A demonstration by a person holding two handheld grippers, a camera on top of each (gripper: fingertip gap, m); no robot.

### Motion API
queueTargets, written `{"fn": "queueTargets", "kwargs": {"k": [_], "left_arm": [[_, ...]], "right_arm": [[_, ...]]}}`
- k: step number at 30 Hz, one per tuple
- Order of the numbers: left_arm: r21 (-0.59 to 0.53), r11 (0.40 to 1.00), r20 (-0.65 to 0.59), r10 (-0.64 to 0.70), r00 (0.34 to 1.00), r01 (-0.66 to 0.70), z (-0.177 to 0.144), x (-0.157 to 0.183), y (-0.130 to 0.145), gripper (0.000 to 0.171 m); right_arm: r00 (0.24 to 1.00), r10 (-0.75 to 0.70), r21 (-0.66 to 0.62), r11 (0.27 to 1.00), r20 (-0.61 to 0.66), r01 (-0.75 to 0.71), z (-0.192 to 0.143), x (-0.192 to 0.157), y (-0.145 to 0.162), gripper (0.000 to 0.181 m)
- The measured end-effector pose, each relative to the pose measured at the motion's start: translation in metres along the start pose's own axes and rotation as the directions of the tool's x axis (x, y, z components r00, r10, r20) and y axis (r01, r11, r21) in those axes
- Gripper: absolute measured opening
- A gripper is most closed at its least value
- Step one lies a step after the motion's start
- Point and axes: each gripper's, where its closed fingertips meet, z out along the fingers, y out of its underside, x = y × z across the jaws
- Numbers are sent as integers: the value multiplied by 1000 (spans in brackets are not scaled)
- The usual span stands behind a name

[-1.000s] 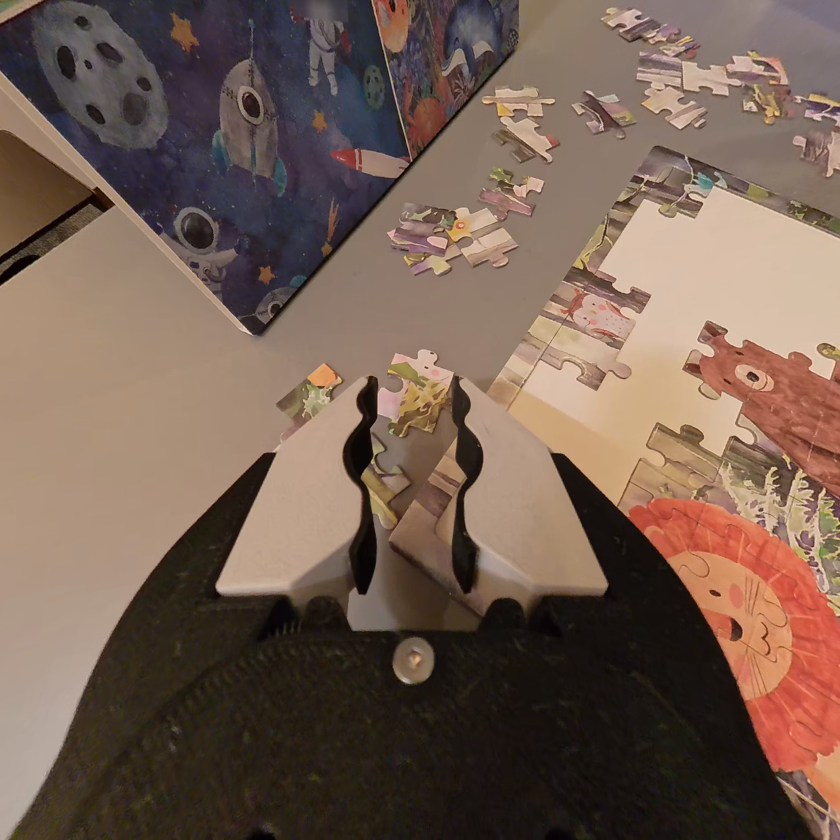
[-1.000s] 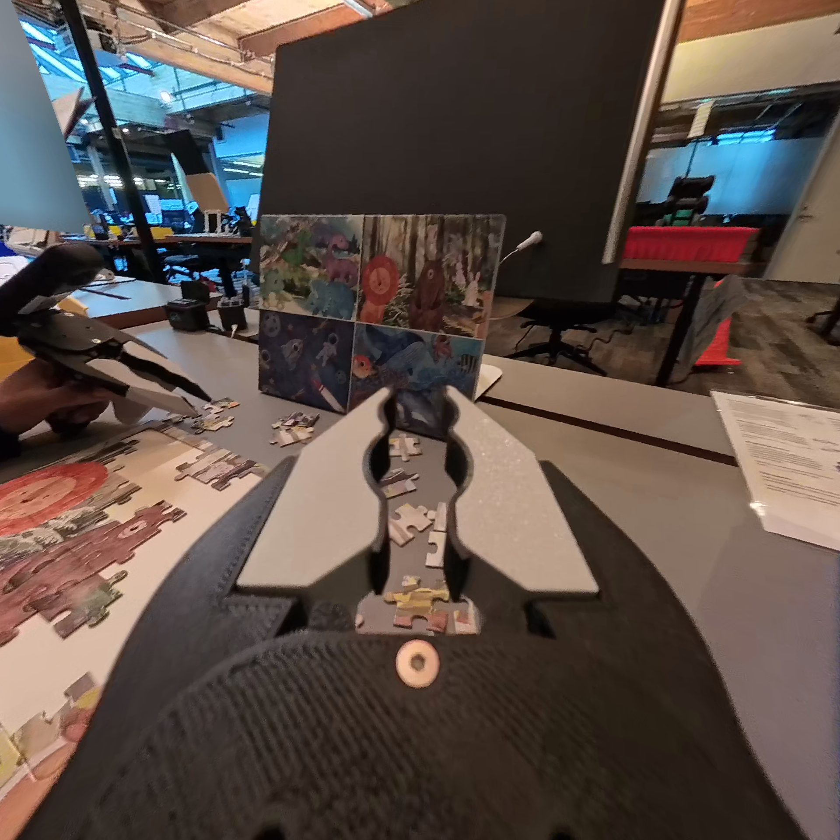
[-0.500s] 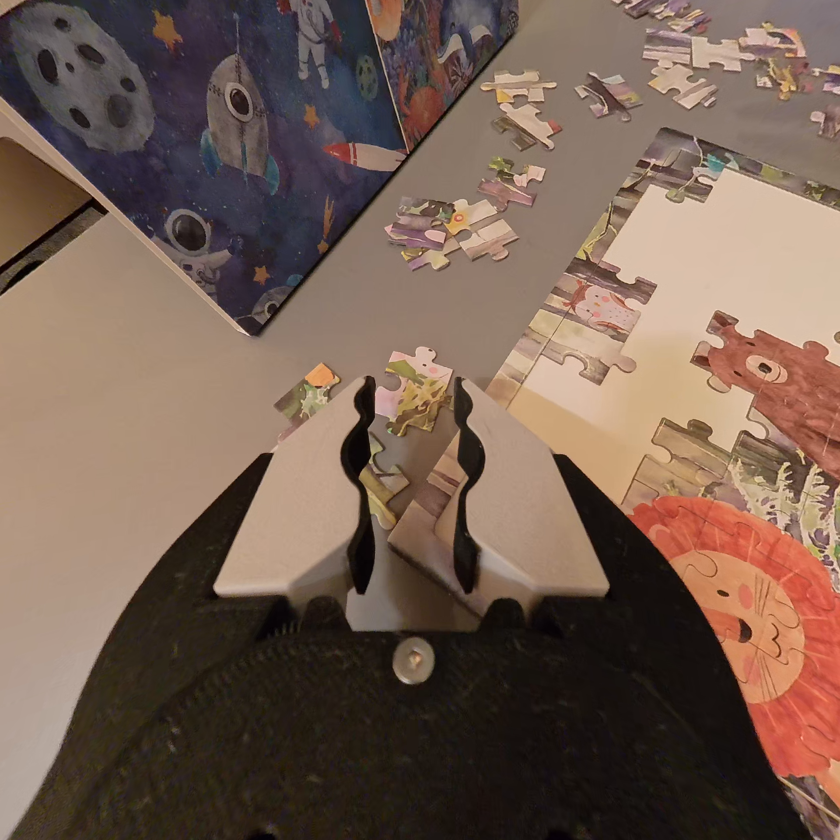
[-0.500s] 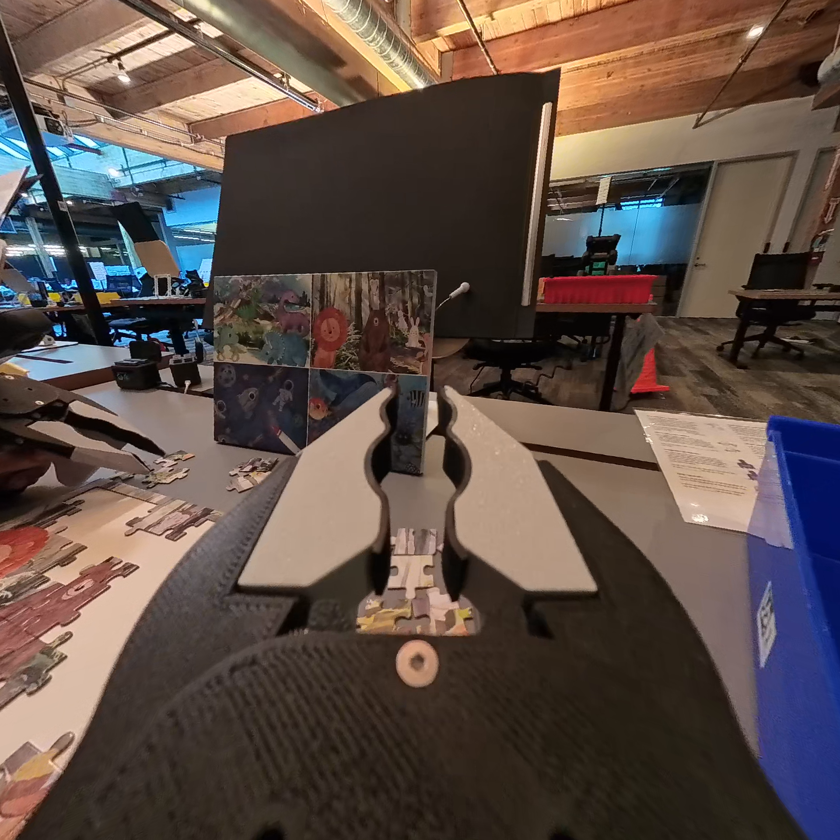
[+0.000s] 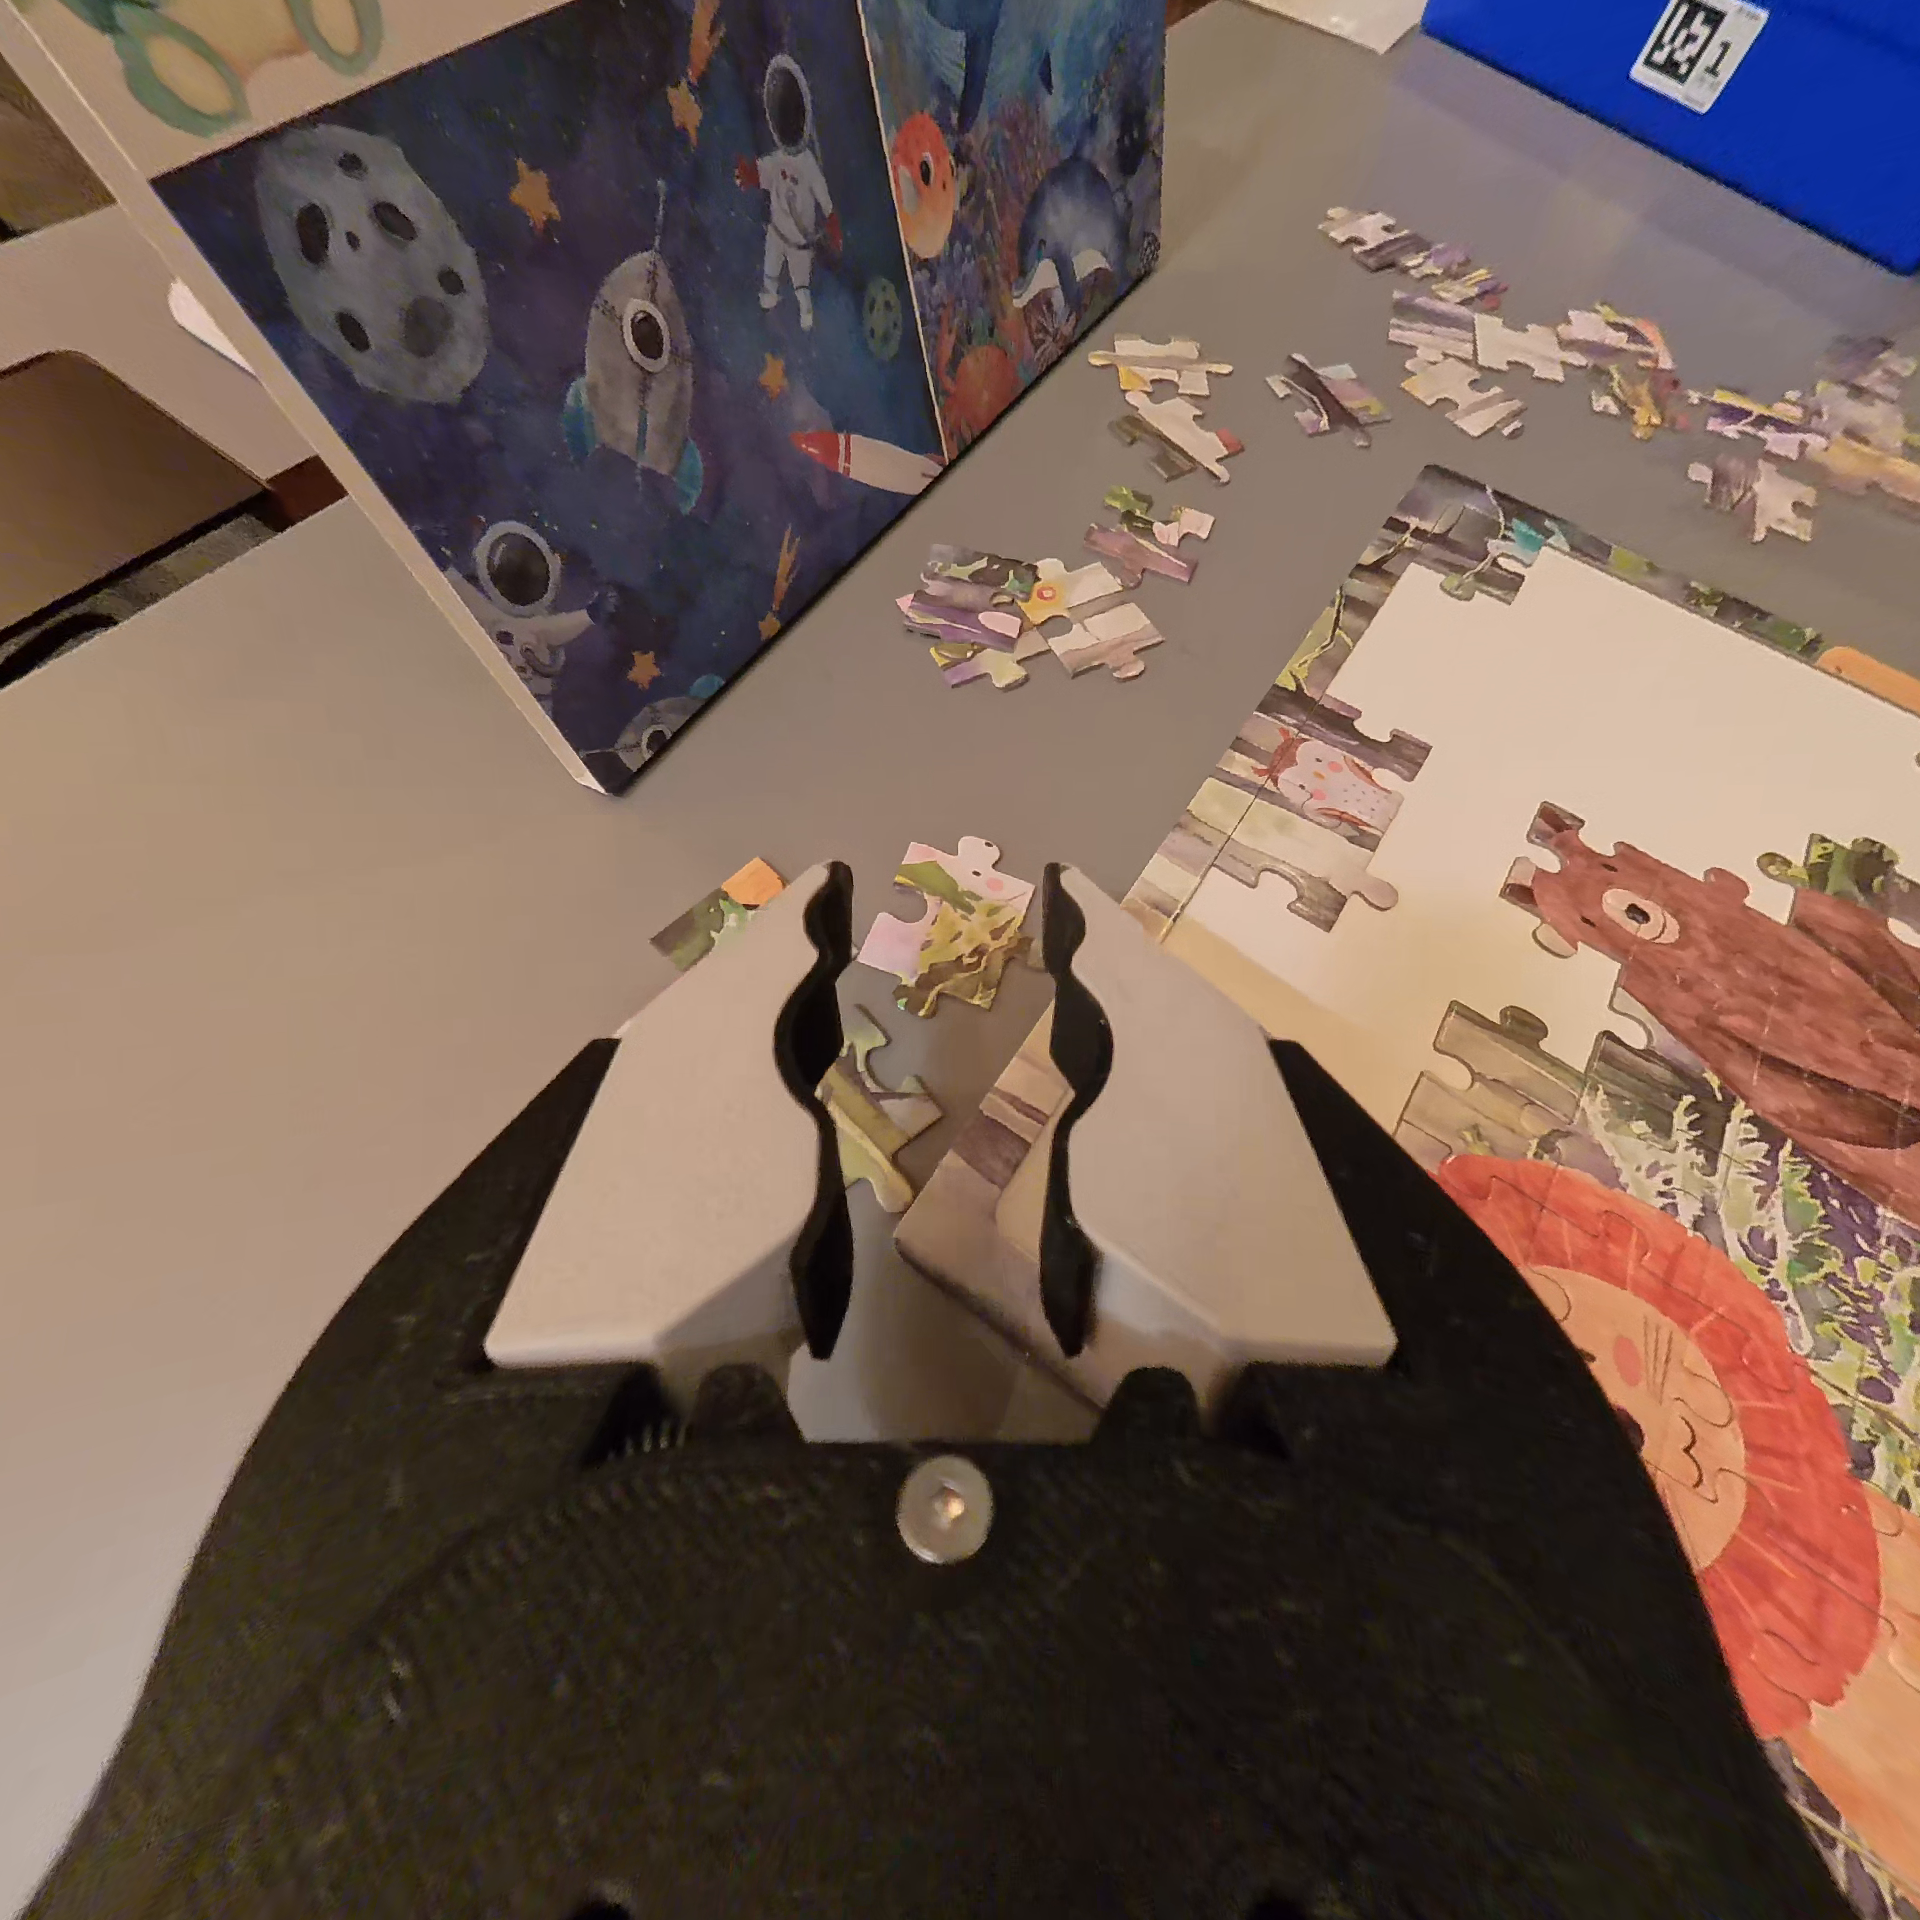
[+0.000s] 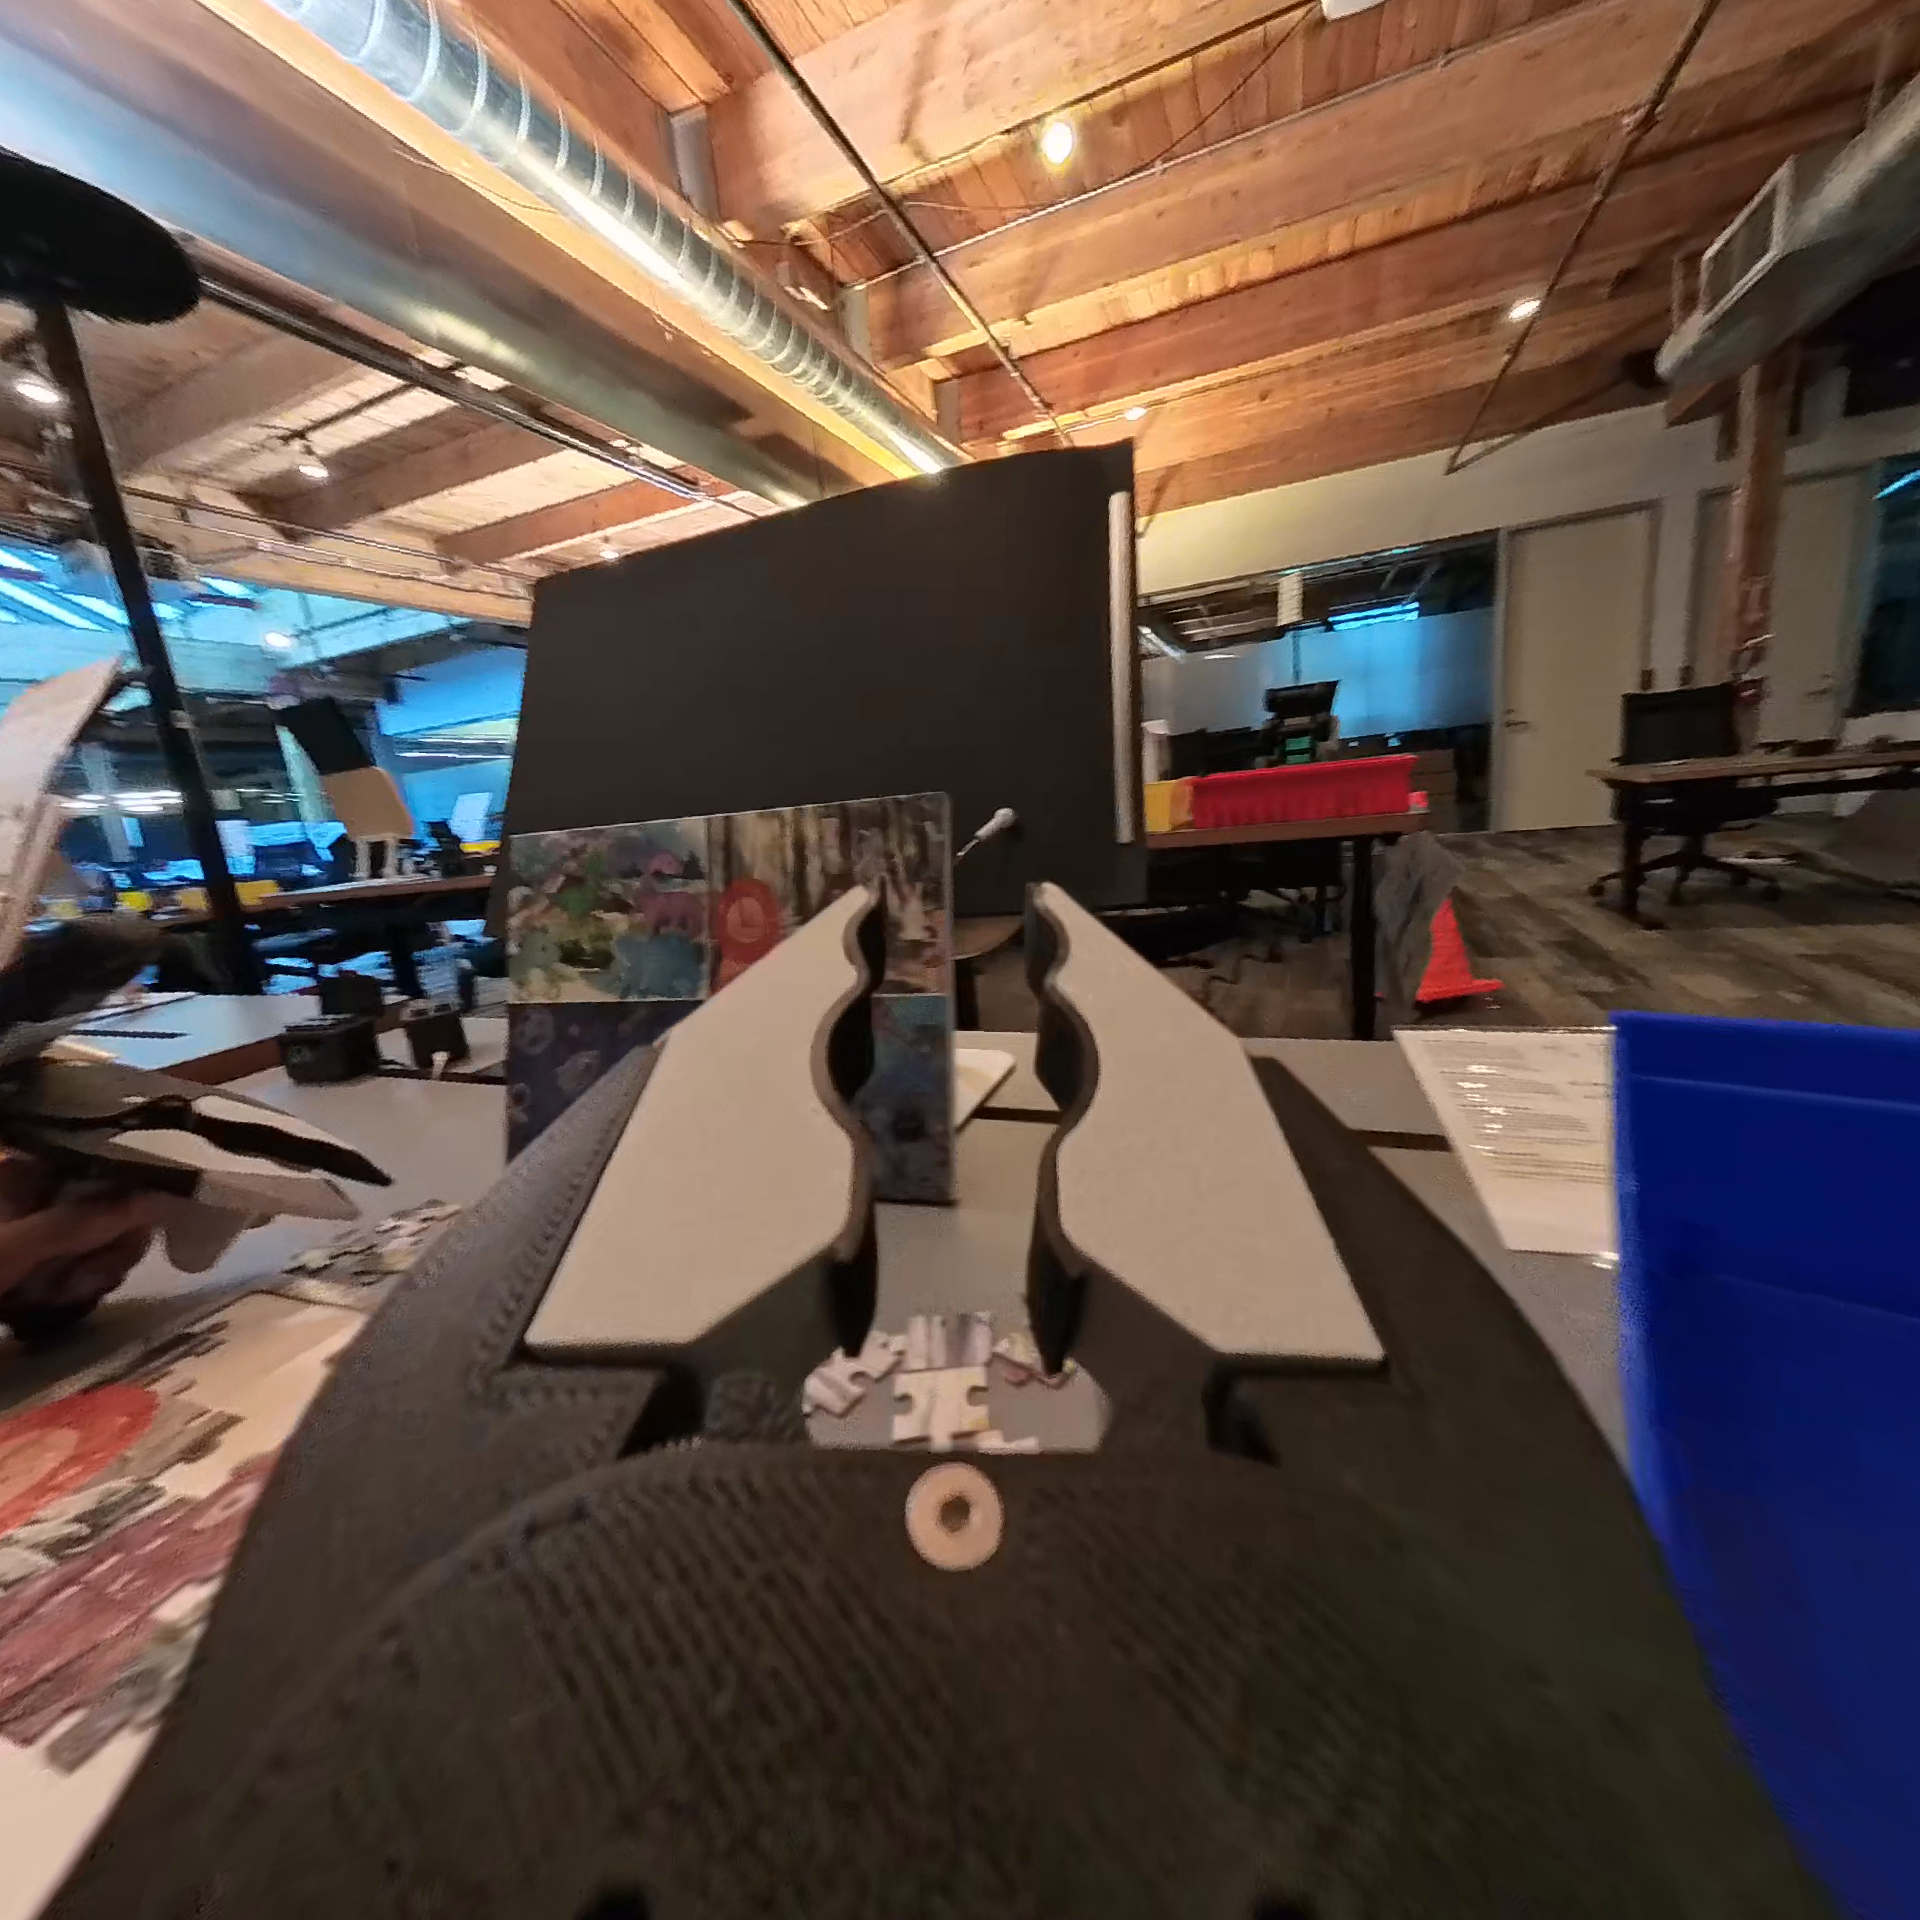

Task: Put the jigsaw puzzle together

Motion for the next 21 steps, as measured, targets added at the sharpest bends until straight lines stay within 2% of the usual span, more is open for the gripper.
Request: {"fn": "queueTargets", "kwargs": {"k": [9,21], "left_arm": [[58,998,6,-24,1000,24,-6,-3,-6,35],[192,963,-87,-178,980,192,-23,-15,-19,37]], "right_arm": [[994,-55,-68,996,91,62,8,-36,15,25],[993,-43,-134,989,110,58,10,-41,31,25]]}}
